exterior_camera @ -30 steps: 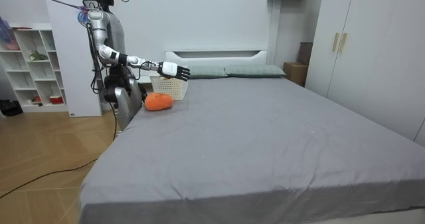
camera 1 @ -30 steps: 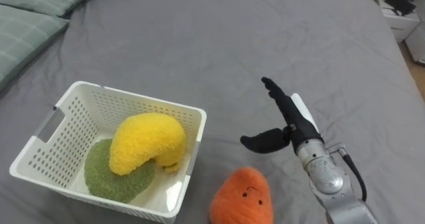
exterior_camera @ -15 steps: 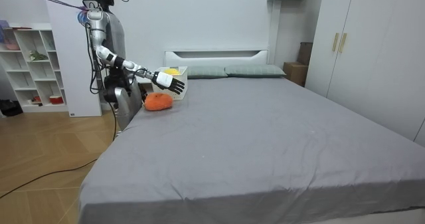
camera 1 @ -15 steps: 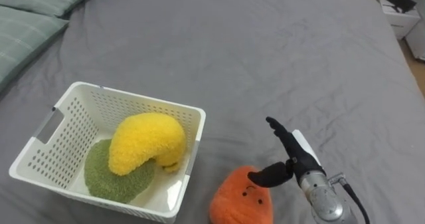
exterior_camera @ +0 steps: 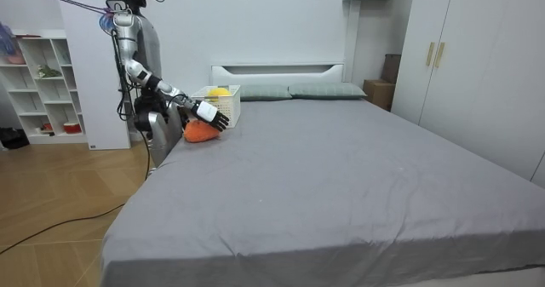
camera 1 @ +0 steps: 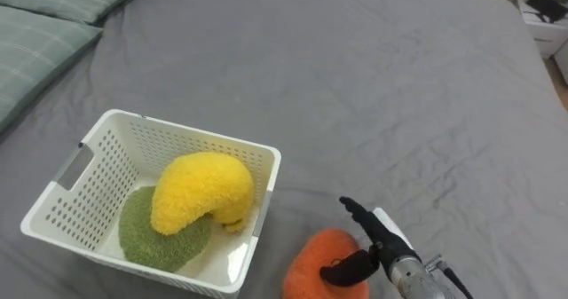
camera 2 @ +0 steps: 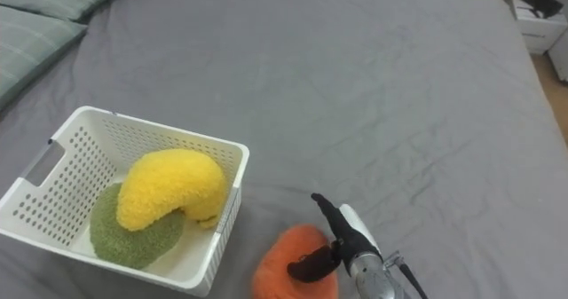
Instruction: Collect toys from the bed
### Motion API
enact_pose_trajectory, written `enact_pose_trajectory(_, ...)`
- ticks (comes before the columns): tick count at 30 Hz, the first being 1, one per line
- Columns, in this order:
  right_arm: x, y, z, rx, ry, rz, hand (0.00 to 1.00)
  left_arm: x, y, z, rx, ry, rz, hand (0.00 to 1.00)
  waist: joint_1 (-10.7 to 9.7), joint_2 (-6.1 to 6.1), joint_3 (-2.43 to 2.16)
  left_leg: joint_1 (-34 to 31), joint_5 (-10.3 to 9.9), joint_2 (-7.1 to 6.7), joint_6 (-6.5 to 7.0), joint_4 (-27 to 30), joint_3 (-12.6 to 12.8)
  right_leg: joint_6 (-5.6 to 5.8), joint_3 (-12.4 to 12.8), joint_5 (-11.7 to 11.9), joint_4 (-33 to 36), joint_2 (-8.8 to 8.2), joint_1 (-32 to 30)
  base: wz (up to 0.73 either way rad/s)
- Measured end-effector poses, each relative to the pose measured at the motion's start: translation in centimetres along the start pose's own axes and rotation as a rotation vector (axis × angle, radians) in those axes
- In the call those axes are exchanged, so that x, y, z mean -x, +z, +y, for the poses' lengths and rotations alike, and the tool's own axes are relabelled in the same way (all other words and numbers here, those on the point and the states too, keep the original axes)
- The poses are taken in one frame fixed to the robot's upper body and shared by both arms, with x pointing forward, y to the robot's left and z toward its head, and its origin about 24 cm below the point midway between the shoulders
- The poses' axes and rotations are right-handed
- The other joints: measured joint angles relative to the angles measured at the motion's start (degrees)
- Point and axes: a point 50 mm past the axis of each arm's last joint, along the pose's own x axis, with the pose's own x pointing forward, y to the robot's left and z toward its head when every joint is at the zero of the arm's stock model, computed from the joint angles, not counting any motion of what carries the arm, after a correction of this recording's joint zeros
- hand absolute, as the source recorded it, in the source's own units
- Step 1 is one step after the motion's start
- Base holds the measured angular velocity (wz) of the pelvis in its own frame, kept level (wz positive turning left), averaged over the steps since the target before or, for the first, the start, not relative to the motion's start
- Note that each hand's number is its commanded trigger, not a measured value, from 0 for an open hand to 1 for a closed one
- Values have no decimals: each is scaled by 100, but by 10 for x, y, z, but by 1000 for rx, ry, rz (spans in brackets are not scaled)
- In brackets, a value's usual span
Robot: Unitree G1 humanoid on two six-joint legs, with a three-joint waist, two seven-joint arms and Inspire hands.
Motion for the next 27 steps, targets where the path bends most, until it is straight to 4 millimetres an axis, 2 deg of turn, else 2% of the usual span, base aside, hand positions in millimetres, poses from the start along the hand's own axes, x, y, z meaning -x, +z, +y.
enact_pose_trajectory(13, -7, -13, 5, -2, 130, 83, 0, 1, 1, -2, 2, -10, -7, 0, 85, -29, 10, -35, -8, -7, 7, 0, -22, 15, -7, -16, -4, -6, -24, 0)
enact_pose_trajectory(15, -8, -14, 6, -4, 148, 91, 58, 1, 2, -2, 1, -13, -16, 0, 83, -47, 3, -67, -8, -11, 7, 13, -65, 15, -23, -16, -7, -9, -41, 4)
enact_pose_trajectory(16, -8, -14, 6, -8, 151, 92, 74, 1, 2, -2, 2, -14, -15, 0, 86, -57, 2, -68, -8, -14, 8, 12, -73, 18, -30, -18, -8, -11, -41, 5)
enact_pose_trajectory(17, -8, -15, 6, -18, 159, 96, 100, 1, 2, -2, 2, -19, -14, 0, 92, -69, 4, -70, -10, -15, 10, 12, -79, 20, -33, -19, -10, -12, -41, 0)
enact_pose_trajectory(27, -11, -17, 6, -36, 190, 127, 100, 2, -1, 1, 20, -17, -8, 0, 212, -173, 26, -82, -31, -23, 13, 13, -128, 28, -48, -25, -17, -15, -36, 0)
